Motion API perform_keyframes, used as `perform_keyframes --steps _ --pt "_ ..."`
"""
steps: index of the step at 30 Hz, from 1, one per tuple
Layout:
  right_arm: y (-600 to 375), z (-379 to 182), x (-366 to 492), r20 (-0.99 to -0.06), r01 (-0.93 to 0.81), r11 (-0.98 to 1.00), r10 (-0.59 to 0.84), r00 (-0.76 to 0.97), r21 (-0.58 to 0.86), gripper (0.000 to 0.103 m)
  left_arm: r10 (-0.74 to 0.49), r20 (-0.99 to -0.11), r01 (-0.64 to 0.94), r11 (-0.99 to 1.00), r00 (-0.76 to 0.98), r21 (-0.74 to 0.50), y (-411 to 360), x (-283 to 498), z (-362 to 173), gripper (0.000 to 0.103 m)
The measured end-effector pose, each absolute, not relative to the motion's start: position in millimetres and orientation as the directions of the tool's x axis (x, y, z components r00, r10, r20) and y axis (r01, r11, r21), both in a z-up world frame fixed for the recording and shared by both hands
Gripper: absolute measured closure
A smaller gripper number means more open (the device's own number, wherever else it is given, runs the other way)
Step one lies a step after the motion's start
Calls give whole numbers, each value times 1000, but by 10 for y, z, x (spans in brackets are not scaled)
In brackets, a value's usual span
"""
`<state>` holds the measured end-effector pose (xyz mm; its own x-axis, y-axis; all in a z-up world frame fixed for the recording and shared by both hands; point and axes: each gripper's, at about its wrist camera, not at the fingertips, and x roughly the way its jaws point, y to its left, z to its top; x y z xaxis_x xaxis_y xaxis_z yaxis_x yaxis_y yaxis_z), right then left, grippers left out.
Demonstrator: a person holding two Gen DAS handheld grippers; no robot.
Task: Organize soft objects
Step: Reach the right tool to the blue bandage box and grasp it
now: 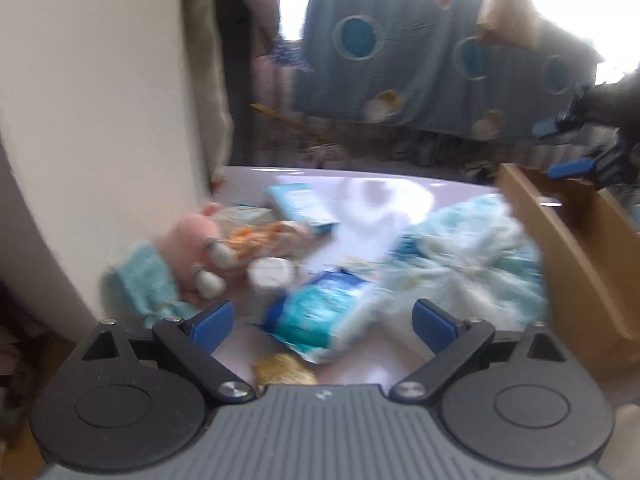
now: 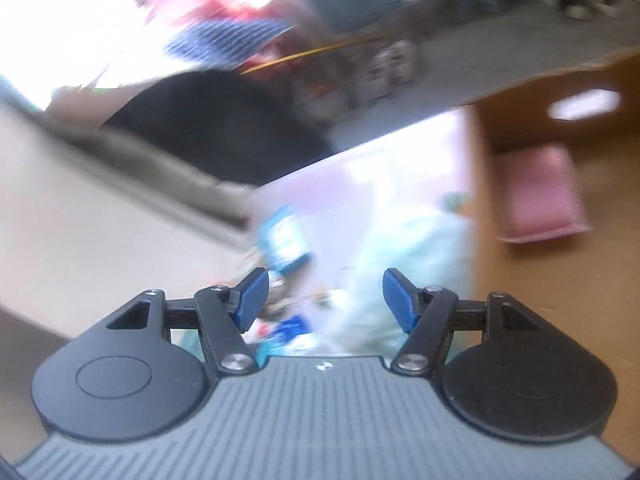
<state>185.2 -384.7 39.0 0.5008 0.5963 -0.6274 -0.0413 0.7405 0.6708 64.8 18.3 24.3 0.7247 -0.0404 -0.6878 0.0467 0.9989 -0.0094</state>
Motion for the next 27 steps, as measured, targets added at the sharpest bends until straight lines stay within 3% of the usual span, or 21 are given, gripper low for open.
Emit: perform_keyframes --steps 3,8,10,12,14,19,27 --pt "-3362 361 2188 -617 -115 726 647 448 678 40 93 -711 -65 996 697 67 231 1002 190 6" --pt "-2715 163 2823 -643 -144 719 678 356 679 40 137 -740 -99 990 659 95 262 1801 85 11" --pt "-2498 31 3109 -660 -136 723 679 321 678 40 138 -761 -95 990 634 101 277 2159 3 21" --pt "-2338 -112 3361 -671 -124 723 681 294 680 42 128 -798 -94 991 589 90 318 2526 -123 38" --pt "-2215 -299 3627 -683 -109 726 679 269 679 44 110 -834 -103 993 540 64 376 2857 -268 41" --pt "-1940 -849 4143 -708 -49 730 675 209 682 49 57 -892 -109 994 449 9 438 3457 -602 44" --pt "-1701 -1453 4383 -746 -6 757 645 167 653 61 48 -936 -80 997 349 21 302 3933 -972 44"
